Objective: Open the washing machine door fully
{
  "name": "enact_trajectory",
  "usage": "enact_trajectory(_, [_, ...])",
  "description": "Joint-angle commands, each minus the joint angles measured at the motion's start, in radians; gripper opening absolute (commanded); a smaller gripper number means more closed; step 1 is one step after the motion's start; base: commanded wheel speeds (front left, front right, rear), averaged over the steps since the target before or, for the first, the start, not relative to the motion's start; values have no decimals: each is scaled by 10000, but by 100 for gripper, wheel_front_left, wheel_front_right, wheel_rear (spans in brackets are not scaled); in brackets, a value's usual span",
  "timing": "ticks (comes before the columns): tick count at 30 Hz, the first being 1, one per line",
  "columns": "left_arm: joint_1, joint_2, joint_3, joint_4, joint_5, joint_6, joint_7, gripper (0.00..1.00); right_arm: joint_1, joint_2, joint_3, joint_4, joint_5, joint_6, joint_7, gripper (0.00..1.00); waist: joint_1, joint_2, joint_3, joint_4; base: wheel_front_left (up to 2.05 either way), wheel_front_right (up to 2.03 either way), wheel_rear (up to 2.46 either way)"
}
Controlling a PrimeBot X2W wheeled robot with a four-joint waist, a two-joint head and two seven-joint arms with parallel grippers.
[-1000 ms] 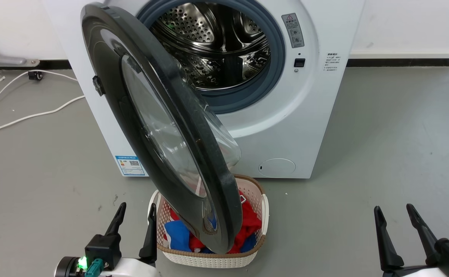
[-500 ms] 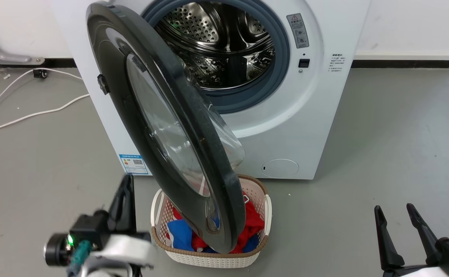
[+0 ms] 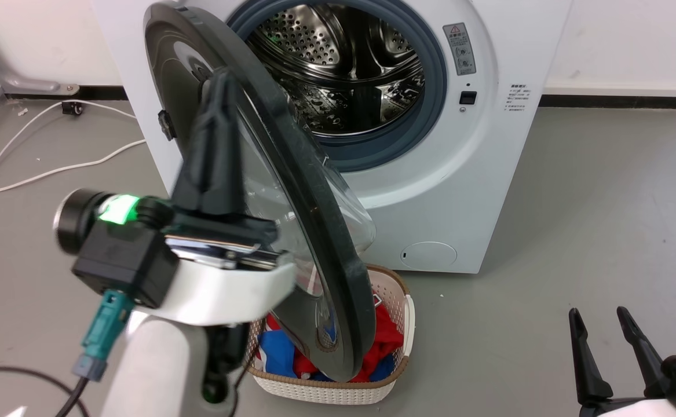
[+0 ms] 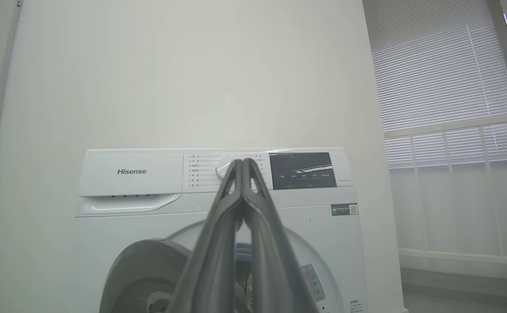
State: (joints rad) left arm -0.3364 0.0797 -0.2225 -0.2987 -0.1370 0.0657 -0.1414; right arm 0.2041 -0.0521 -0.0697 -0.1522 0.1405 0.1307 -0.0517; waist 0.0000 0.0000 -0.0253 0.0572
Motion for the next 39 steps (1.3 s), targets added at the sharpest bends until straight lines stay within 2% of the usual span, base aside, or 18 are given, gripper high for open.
enact_trajectory(1, [-249,-107,-339,-260,-132,-38,156,0,-109,25,-1,66,13,1,-1,100,0,0,-11,-27,0,0,0])
enact_trajectory(6, [-461,-242,-1951,-666,-806,-263,833,0,-140,23,10,135,18,1,8,100,0,0,17,-67,0,0,0])
enact_trajectory(9, [-266,-279,-2964,-614,-1277,-239,1262,0,-174,23,-5,166,74,1,13,100,0,0,62,-63,0,0,0])
enact_trajectory(16, [383,-284,-5084,-34,-2253,-128,2231,0,-175,24,-32,250,102,1,55,100,0,0,213,29,0,0,0])
enact_trajectory(19, [781,-290,-5667,515,-2472,-118,2585,0,-246,22,-25,265,93,-1,38,100,0,0,283,64,0,0,0])
enact_trajectory(26, [1382,-101,-6106,2045,-2580,-66,2735,0,-349,23,-33,306,87,1,42,100,0,0,534,152,0,0,0])
enact_trajectory(33, [1072,-135,-5651,3391,-2439,323,2093,0,-523,23,-26,403,140,1,30,100,0,0,760,61,0,0,0])
enact_trajectory(39, [868,-104,-5158,3804,-2480,700,1691,0,-572,23,-47,527,228,1,22,100,0,0,792,-20,0,0,0])
